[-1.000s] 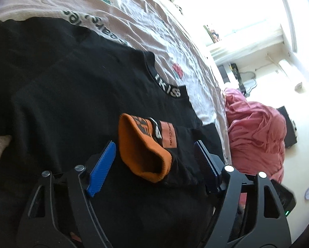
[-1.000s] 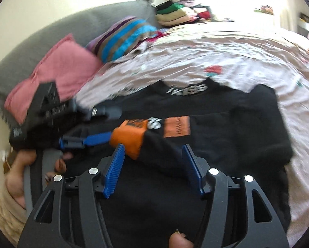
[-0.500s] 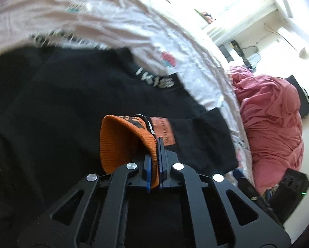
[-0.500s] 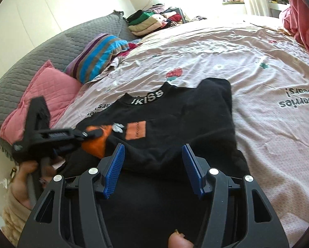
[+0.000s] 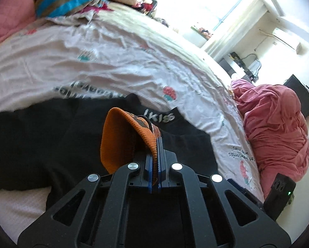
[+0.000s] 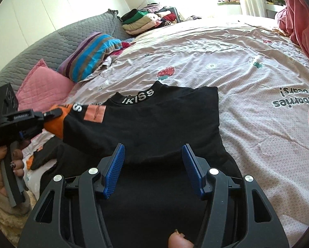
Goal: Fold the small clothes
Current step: 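Lay the cuff on the sweatshirt body and open the left tool, then move the left tool to the orange cuff of the other sleeve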
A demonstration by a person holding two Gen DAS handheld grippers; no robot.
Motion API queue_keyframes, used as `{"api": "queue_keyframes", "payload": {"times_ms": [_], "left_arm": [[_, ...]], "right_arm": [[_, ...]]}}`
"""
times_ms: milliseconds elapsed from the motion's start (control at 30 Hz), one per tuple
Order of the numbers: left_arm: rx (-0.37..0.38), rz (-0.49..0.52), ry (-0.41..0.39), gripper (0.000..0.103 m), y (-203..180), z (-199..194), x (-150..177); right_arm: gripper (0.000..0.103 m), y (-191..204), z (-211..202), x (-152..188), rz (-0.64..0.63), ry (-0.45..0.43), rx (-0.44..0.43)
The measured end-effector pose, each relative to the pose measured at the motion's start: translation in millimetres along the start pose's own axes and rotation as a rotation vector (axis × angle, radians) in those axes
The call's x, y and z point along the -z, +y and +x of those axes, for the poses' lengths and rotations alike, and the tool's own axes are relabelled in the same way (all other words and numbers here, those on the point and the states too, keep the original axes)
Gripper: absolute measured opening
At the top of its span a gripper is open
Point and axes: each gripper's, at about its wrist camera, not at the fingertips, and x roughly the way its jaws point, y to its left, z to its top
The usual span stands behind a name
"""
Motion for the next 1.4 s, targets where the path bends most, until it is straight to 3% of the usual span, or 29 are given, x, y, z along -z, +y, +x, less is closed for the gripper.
{"api": "queue_keyframes", "payload": {"times_ms": [333,567,733,1000,1100,1267,1333,1400], "left_arm": [[-0.058,-0.042,0.031,0.000,32,9,16],[-0.161,-0.008,-0.061,0.000,32,-16,17],[-0.138,0.045,-0.032,0.000,15,-8,17],[-0.201,0.080,0.137,0.013,22,44,45],[-0.177,0.044,0.139,0.013,34,44,50],[-0.176,0.049,0.132,0.013,33,38,52],[-0.175,0.047,0.121,0.020,32,33,52],[-0.189,0.065,0.104,0.034,28,27,51]], "right_arm": [[0.056,9,20,-1,-0.055,0.024,0.065],[0.056,16,27,-8,-0.089,0.027,0.080],[0.056,19,35,-13,-0.107,0.034,0.093],[0.060,2,55,-9,-0.085,0.122,0.164],[0.060,-10,66,-3,-0.058,0.179,0.189],[0.063,-9,63,0,-0.054,0.164,0.174],[0.065,-8,57,-1,-0.038,0.146,0.143],[0.067,-6,52,-1,-0.039,0.134,0.138]]}}
